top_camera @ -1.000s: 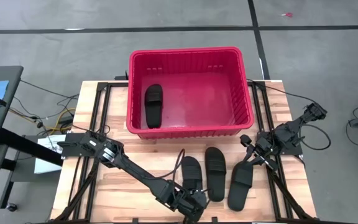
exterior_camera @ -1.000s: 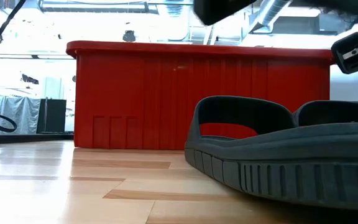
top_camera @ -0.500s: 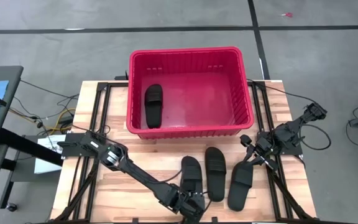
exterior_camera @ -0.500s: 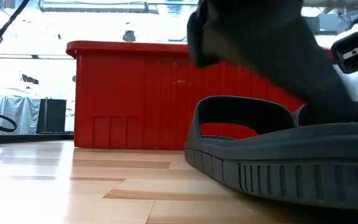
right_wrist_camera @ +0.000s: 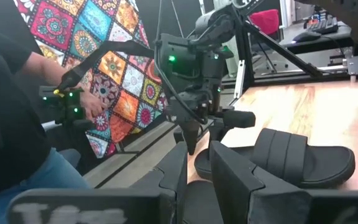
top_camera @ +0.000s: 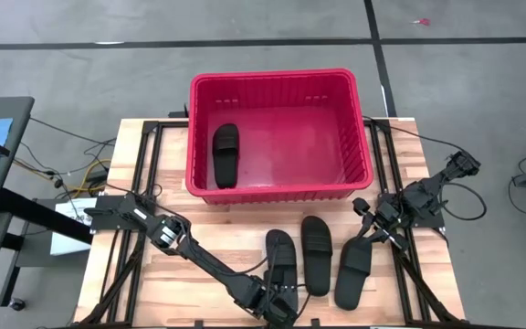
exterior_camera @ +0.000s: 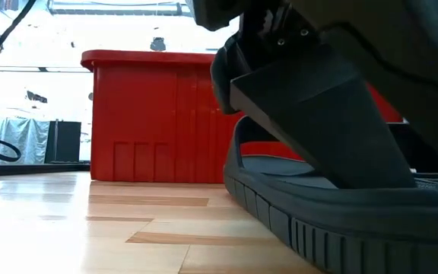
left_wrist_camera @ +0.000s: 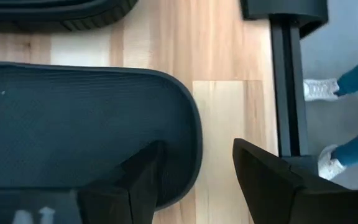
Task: Pick and place slides into bin
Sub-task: Put the black slide into the red container
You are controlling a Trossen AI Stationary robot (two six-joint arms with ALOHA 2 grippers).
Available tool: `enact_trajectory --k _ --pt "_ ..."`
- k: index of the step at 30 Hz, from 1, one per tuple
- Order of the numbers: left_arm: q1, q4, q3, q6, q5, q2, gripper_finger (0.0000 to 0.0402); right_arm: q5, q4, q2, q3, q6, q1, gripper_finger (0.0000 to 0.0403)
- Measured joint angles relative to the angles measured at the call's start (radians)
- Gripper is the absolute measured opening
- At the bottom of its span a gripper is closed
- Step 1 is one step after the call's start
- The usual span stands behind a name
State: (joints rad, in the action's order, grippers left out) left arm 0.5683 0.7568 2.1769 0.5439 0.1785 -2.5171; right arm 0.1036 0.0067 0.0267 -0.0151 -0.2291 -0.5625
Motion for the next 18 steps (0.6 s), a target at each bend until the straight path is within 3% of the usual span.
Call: enact_trajectory --k 6,13,18 --pt "-0.005 0.013 0.000 0.069 0.031 -0.014 0.0148 0.000 0.000 -0.001 0.000 0.000 0.000 0.0063" --pt "-0.008 -0.009 -0.002 0.178 -0.004 -0.032 0.0018 0.000 0.001 -0.001 0.000 0.000 0.000 0.0063" --pt "-0.007 -0.013 0.020 0.147 -0.026 -0.029 0.0005 0.000 0.000 -0.001 0.000 0.000 0.000 0.0063"
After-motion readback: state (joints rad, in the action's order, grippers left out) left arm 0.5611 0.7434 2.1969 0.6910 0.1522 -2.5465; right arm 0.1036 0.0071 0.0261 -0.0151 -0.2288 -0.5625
